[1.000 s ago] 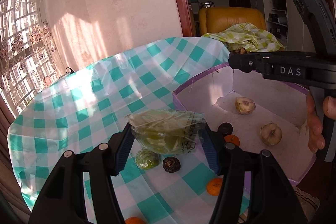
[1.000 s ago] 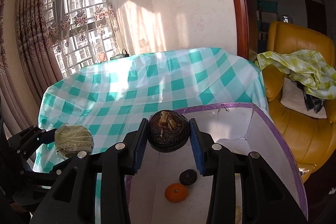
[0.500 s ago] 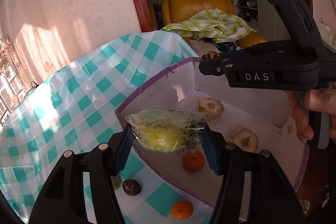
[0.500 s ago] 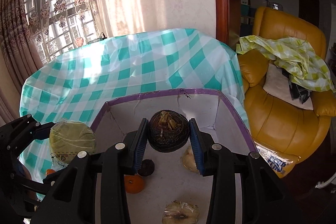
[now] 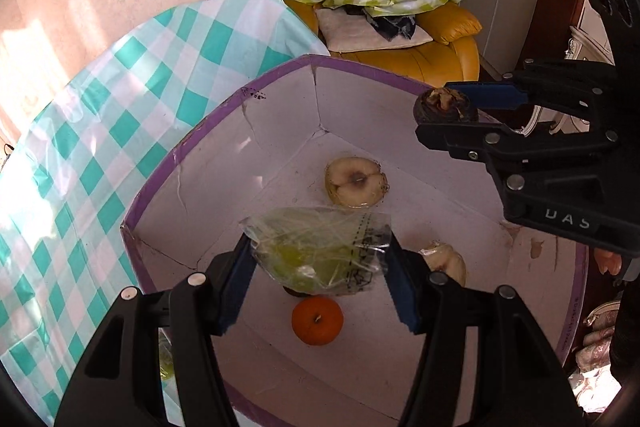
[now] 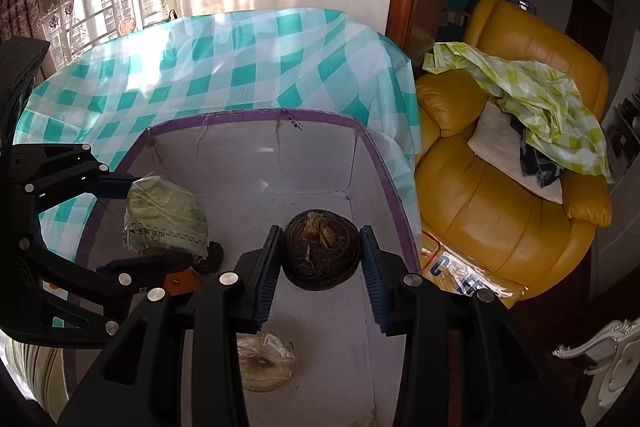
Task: Organize fruits
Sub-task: 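Lower both tools into the box and open them to release the cabbage and dark fruit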
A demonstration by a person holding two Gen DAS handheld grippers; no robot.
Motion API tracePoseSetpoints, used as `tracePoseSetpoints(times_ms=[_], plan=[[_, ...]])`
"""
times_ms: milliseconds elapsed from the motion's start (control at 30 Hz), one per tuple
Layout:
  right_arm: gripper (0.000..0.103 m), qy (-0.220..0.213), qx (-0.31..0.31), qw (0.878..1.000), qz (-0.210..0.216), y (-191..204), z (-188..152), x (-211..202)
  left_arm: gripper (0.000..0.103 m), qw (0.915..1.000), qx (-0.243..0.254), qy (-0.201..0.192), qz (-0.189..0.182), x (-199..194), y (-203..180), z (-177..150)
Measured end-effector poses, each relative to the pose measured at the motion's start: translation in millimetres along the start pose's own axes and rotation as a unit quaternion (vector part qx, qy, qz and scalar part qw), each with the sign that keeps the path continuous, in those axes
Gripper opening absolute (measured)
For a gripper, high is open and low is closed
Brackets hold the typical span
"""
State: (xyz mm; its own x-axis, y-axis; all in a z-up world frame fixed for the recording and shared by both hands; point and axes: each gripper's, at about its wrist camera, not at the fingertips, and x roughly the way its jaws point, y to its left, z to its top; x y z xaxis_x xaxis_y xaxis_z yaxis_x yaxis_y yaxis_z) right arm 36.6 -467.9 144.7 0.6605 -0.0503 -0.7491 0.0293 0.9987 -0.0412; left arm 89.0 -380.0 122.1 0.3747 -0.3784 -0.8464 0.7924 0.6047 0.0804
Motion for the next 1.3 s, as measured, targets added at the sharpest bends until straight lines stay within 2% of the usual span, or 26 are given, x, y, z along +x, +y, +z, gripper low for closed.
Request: tracePoseSetpoints(times_ms=[200, 367, 467, 567, 700, 833, 967, 1067, 1233, 1300], plan=[[0.038, 0.060, -0.047, 0.997, -0.011, 6.1, -14.2, 19.3, 0.060, 0.9967, -0.010, 0.081, 0.001, 34.9, -6.8, 14.5], [0.038, 0.070, -0.046, 0.996, -0.015, 0.0, -20.2, 23.5, 0.060, 0.9916, -0.044, 0.121, -0.012, 56.0, -5.7, 23.9], [0.039, 0.074, -0.059, 0.995, -0.023, 3.8, -20.0, 26.4, 0.060, 0.9853, -0.074, 0.152, -0.021, 73.9, -3.3, 26.4], [0.039, 0.087, -0.065, 0.994, -0.027, 4.2, -21.6, 34.3, 0.060, 0.9819, -0.085, 0.169, -0.008, 86.1, -1.7, 26.4], [0.039, 0.114, -0.083, 0.990, -0.018, 8.3, -27.7, 47.9, 0.060, 0.9778, -0.106, 0.180, -0.016, 95.6, -1.3, 27.9], [0.039, 0.120, -0.096, 0.987, -0.041, 11.3, -28.0, 53.5, 0.060, 0.9765, -0.112, 0.184, -0.002, 104.4, -3.5, 29.9], [0.039, 0.128, -0.122, 0.982, -0.067, 16.6, -31.2, 56.9, 0.060, 0.9728, -0.125, 0.195, -0.014, 115.1, -0.9, 25.1], [0.040, 0.132, -0.131, 0.980, -0.073, 18.8, -31.7, 58.1, 0.060, 0.9718, -0.140, 0.189, -0.017, 114.0, 4.8, 25.4], [0.041, 0.133, -0.136, 0.979, -0.071, 18.3, -33.7, 55.3, 0.061, 0.9720, -0.137, 0.189, -0.024, 109.1, 10.3, 19.1], [0.045, 0.132, -0.133, 0.980, -0.072, 17.0, -32.6, 54.8, 0.062, 0.9709, -0.144, 0.190, -0.027, 106.4, 12.5, 17.7]])
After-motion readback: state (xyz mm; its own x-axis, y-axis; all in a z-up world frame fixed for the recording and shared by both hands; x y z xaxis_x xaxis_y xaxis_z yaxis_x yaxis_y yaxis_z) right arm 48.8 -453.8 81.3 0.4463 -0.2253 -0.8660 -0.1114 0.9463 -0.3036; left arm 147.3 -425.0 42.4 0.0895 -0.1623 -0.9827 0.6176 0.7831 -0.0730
